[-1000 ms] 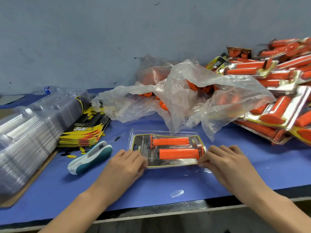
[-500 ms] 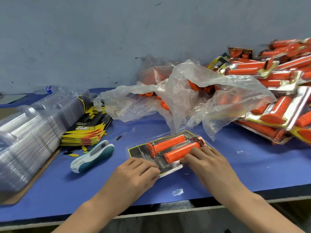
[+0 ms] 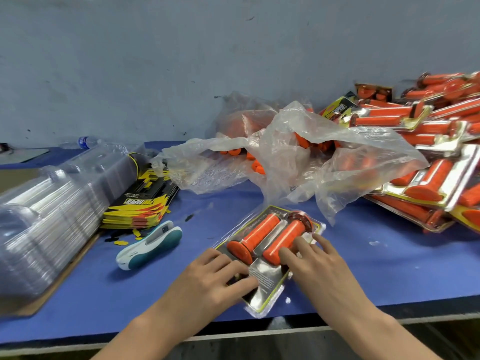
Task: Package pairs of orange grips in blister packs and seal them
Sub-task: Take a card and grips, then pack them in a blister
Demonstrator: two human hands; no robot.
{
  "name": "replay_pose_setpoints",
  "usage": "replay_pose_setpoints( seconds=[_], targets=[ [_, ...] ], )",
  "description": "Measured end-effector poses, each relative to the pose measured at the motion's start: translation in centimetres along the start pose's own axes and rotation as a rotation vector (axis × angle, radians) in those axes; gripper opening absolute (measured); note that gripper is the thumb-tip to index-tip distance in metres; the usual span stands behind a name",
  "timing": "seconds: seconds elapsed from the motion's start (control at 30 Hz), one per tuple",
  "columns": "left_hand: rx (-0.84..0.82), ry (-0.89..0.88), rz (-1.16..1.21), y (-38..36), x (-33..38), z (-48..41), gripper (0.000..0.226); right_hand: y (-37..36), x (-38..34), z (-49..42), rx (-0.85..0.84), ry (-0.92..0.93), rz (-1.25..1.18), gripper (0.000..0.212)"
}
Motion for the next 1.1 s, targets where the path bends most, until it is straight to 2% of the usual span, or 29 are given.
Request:
replay_pose_setpoints(
  seconds=[0.07,0.2,0.3,0.33,0.4,0.47,0.5,0.53,0.57,0.6,0.63,0.7,0.77,0.87,0.93,1.0,1.1],
  targets=[
    [-0.008,0.006,0.028,-0.1,-0.6,0.5,0.022,0.3,0.4,0.0,-0.005,0.011,-0.011,0.040],
    [-0.107,0.118,0.004,-0.4,-3.6,1.5,0.051,0.7,2.0,-0.2,-0.004,0.075,-0.084,0.023],
    [-0.115,0.119,-0.004,-0.4,-3.7,1.5,0.051,0.5,2.5,-0.7,-0.038,0.100,-0.108,0.022],
    [-0.089,0.102,-0.020,-0.3,-3.3,1.4,0.047,0.3,2.8,-1.0,-0.085,0.086,-0.096,0.027],
    [-0.044,0.066,-0.088,-0.1,-2.5,1.2,0.035,-0.4,3.4,-1.5,-0.298,0.049,-0.059,0.051],
    [-0.013,0.054,-0.159,0.1,-1.9,0.9,0.025,-0.4,4.8,-1.5,-0.418,-0.028,-0.160,0.074],
    [-0.004,0.056,-0.183,0.2,-1.6,0.6,0.023,0.2,5.2,-1.6,-0.379,-0.076,-0.255,0.073],
    [0.000,0.061,-0.201,0.3,-1.3,0.2,0.020,0.8,5.3,-1.7,-0.297,-0.120,-0.361,0.062],
    [-0.001,0.068,-0.209,0.3,-0.9,-0.3,0.016,1.6,4.5,-1.7,-0.187,-0.110,-0.450,0.046],
    [-0.001,0.077,-0.206,0.3,-0.4,-0.9,0.012,2.0,3.2,-1.7,-0.141,-0.080,-0.511,0.030],
    [0.000,0.081,-0.197,0.2,0.0,-1.6,0.008,2.2,1.7,-1.5,-0.151,-0.036,-0.534,0.025],
    [-0.006,0.090,-0.160,0.0,0.9,-3.0,0.006,1.9,-0.6,-0.9,-0.234,0.084,-0.509,0.039],
    [-0.018,0.099,-0.114,-0.3,1.5,-3.9,0.013,1.5,-1.1,-0.5,-0.304,0.094,-0.472,0.042],
    [-0.017,0.109,-0.022,-0.5,1.4,-4.7,0.015,2.1,-0.4,-0.2,-0.223,0.141,-0.394,0.026],
    [-0.018,0.082,0.020,-0.9,0.9,-5.0,0.009,2.1,-0.2,0.1,-0.262,0.168,-0.331,0.022],
    [-0.018,0.061,0.027,-1.3,0.3,-5.1,0.006,2.0,0.4,0.4,-0.324,0.166,-0.391,0.021],
    [-0.018,0.046,0.065,-2.0,-0.2,-4.9,0.011,2.5,2.5,0.8,-0.292,0.155,-0.462,0.006]
  ],
)
Point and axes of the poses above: each hand's wrist, its own z-axis away from the middle knuckle, its own y-axis out of the back of the hand, x = y × z, the point moved 4 cm from there along -z, towards the middle knuckle, and after that the axes turned 13 degrees about -z, right-handed, at the moved point
